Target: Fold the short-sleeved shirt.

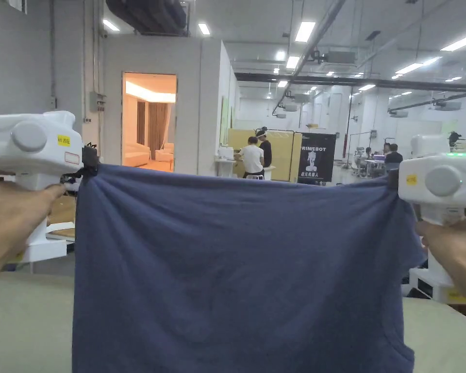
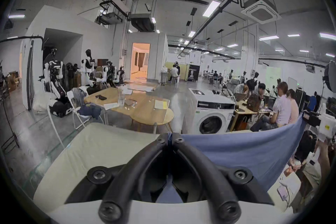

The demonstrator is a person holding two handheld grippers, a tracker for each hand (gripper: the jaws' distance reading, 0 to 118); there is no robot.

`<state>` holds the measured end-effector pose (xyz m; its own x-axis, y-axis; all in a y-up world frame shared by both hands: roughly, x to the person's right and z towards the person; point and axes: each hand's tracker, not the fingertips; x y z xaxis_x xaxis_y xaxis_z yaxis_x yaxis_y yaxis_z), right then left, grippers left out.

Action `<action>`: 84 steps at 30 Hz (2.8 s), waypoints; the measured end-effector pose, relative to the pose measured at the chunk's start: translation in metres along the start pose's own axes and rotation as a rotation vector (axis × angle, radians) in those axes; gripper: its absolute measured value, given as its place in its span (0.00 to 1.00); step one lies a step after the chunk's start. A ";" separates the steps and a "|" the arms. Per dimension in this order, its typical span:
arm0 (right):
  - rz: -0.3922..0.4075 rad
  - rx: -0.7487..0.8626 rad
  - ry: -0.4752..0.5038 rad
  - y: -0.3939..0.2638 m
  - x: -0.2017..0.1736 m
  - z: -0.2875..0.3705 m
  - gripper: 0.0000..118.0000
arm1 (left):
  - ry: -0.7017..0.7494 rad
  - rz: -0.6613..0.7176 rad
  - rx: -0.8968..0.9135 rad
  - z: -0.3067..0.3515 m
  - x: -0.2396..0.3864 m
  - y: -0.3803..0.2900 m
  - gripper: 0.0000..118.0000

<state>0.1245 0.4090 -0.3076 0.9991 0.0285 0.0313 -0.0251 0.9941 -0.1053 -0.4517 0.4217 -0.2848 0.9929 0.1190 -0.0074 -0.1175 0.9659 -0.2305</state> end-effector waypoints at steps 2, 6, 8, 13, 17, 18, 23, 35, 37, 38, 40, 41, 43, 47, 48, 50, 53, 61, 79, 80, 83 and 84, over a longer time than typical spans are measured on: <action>0.002 0.014 0.001 0.021 -0.001 -0.012 0.00 | 0.006 -0.007 0.018 -0.007 0.002 0.023 0.00; 0.003 0.049 -0.023 0.058 -0.003 -0.033 0.00 | 0.014 -0.005 0.068 -0.016 0.007 0.060 0.00; 0.010 0.067 -0.034 0.072 -0.005 -0.042 0.00 | 0.017 -0.017 0.067 -0.021 0.010 0.073 0.00; 0.028 0.105 -0.041 0.089 -0.006 -0.051 0.00 | 0.035 -0.030 0.098 -0.034 0.015 0.091 0.00; 0.034 0.098 -0.044 0.072 -0.006 -0.054 0.00 | 0.037 -0.047 0.117 -0.040 0.019 0.075 0.00; 0.036 0.094 -0.041 0.064 -0.005 -0.055 0.00 | 0.041 -0.062 0.109 -0.042 0.019 0.068 0.00; 0.077 0.035 -0.029 0.000 -0.005 -0.044 0.00 | 0.023 -0.083 0.042 -0.042 0.012 0.003 0.00; 0.149 -0.138 -0.016 -0.155 0.000 0.070 0.00 | -0.024 -0.074 -0.088 0.039 -0.004 -0.171 0.00; 0.139 -0.159 -0.018 -0.175 0.004 0.091 0.00 | -0.036 -0.058 -0.102 0.063 -0.004 -0.197 0.00; 0.138 -0.172 -0.012 -0.183 0.005 0.101 0.00 | -0.040 -0.056 -0.116 0.072 -0.004 -0.206 0.00; 0.135 -0.188 -0.007 -0.203 0.007 0.122 0.00 | -0.047 -0.050 -0.124 0.095 -0.005 -0.231 0.00; 0.143 -0.199 -0.002 -0.213 0.007 0.131 0.00 | -0.046 -0.053 -0.140 0.104 -0.004 -0.243 0.00; 0.149 -0.222 0.006 -0.235 0.008 0.148 0.00 | -0.052 -0.058 -0.167 0.122 -0.005 -0.269 0.00; 0.142 -0.280 0.008 -0.281 0.012 0.173 0.00 | -0.052 -0.033 -0.213 0.150 -0.010 -0.324 0.00; 0.134 -0.302 0.015 -0.291 0.013 0.180 0.00 | -0.055 -0.024 -0.237 0.158 -0.011 -0.339 0.00; 0.151 -0.335 0.023 -0.310 0.013 0.192 0.00 | -0.055 0.017 -0.267 0.169 -0.015 -0.366 0.00; 0.168 -0.412 0.032 -0.341 0.012 0.210 0.00 | -0.046 0.023 -0.352 0.179 -0.018 -0.401 0.00; 0.167 -0.636 0.053 -0.416 0.022 0.228 0.00 | -0.027 0.019 -0.532 0.187 -0.022 -0.458 0.00; 0.229 -0.716 0.027 -0.439 0.011 0.221 0.46 | 0.031 0.031 -0.651 0.172 -0.018 -0.486 0.33; 0.228 -0.678 0.028 -0.428 0.005 0.222 0.46 | 0.028 0.010 -0.608 0.175 -0.013 -0.477 0.34; 0.194 -0.550 0.027 -0.404 -0.013 0.224 0.46 | -0.027 0.008 -0.473 0.177 0.004 -0.460 0.34; 0.166 -0.490 0.019 -0.399 -0.021 0.224 0.47 | -0.032 0.000 -0.421 0.177 0.011 -0.457 0.34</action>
<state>0.1063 0.0347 -0.0436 0.9836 0.1749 -0.0431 -0.1688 0.8109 -0.5603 -0.3910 0.0221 -0.0072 0.9909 0.1328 0.0209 -0.0928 0.7886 -0.6079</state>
